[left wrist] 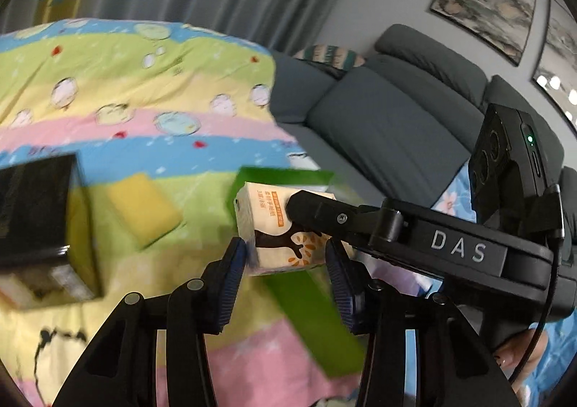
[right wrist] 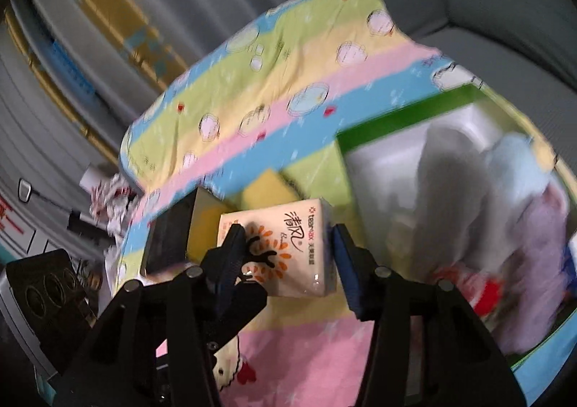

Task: Organize soft objects
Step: 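Lift the tissue pack and carry it over the white box, then drop the tissue pack into the box and open the right gripper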

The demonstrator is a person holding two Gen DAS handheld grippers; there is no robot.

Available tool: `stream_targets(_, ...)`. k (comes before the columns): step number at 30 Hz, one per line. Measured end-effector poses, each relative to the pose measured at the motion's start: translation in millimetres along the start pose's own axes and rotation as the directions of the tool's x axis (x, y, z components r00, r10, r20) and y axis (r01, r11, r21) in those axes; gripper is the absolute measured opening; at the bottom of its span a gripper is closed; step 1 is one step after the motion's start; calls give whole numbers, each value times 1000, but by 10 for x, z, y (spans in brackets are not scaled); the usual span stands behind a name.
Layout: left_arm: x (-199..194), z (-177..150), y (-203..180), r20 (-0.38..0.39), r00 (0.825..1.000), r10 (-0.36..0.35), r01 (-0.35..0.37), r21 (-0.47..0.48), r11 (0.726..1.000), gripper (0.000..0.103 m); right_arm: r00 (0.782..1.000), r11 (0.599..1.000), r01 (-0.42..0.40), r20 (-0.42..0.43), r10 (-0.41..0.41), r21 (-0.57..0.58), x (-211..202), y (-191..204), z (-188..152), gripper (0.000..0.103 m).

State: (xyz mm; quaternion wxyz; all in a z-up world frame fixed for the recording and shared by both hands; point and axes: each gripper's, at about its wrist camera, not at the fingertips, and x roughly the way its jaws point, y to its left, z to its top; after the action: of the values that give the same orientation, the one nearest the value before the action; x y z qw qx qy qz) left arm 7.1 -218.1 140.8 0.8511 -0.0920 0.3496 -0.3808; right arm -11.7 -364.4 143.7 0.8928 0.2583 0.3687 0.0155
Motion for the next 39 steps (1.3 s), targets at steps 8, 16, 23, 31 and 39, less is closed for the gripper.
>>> stream_targets(8,547,141,-243,-68,995,-77,80,37,996,47,993,993,95,61,-100,75,-102,-421,191,50)
stream_targets(16,950,20,-407,-159,985,-70,77,42,996,47,983,973,175,28,-181,153,-19,-793,187,50)
stream_targets(23,1086,-41,-368,-195,980,-41,44,11,999,47,981,965,193,-16,-194,178,150,-904,190,50)
stream_targets(31,924,-27,-335,-180,983,-47,52,22,998,49,982,965,185,-6,-187,185,150,-890,203,65)
stream_targets(39,324,77,-71,-74,996,46,-45,22,999,73,988,989,121,88,-129,86,-60,-509,232,84)
